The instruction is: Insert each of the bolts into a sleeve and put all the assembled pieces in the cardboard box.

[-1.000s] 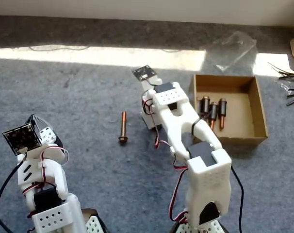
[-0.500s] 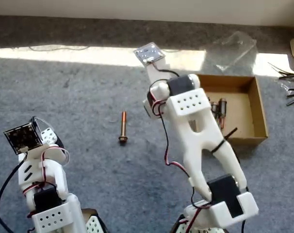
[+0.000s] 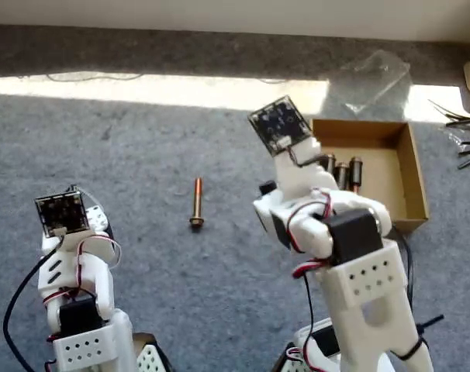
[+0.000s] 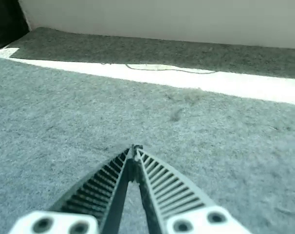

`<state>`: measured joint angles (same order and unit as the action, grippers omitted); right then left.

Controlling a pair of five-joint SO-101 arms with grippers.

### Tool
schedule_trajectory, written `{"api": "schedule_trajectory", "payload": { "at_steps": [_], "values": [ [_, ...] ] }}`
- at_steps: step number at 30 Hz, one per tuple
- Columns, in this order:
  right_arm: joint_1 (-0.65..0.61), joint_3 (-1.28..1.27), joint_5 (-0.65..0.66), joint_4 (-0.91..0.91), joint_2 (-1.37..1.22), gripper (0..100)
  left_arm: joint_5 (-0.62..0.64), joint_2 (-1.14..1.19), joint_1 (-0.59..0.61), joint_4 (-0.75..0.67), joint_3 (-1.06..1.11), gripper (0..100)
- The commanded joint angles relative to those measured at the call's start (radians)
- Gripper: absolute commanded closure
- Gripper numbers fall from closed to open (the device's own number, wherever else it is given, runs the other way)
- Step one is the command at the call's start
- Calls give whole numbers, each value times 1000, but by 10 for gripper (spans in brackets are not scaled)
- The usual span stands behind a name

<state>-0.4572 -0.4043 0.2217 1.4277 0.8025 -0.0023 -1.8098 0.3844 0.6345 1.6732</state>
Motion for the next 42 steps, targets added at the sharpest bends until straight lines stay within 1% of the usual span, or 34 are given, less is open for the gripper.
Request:
{"api": "schedule_trajectory", "payload": {
  "at_steps": [1, 3, 6, 10, 12, 16, 18, 22, 27, 30, 33, 35, 38, 42],
  "values": [
    [-5, -110, 11, -50, 180, 995, -80, -4, -96, 29, 24, 993],
    [-5, -213, 9, -113, 274, 995, -100, -2, -117, 37, 24, 993],
    [7, -361, 5, -197, 401, 995, -133, -2, -145, 86, 5, 993],
    [97, -524, 3, -277, 526, 995, -183, -2, -174, 170, -42, 993],
    [127, -605, 3, -314, 578, 995, -215, -1, -194, 175, -47, 993],
    [131, -723, 3, -366, 679, 995, -272, 5, -228, 180, -62, 993],
    [131, -765, -2, -390, 725, 995, -278, 5, -232, 216, -96, 993],
    [131, -849, -78, -450, 799, 995, -278, 7, -271, 318, -191, 993],
    [131, -918, -81, -466, 877, 995, -278, 28, -320, 381, -275, 993],
    [131, -949, -83, -469, 928, 995, -278, 170, -320, 381, -357, 993],
    [127, -1000, -104, -490, 993, 995, -278, 418, -340, 385, -501, 993],
    [127, -1053, -107, -532, 1036, 995, -276, 607, -371, 385, -602, 993],
    [130, -1122, -103, -619, 1033, 995, -275, 868, -420, 385, -742, 993],
    [131, -1175, -103, -674, 1029, 995, -273, 1122, -486, 385, -881, 993]
  ]
}}
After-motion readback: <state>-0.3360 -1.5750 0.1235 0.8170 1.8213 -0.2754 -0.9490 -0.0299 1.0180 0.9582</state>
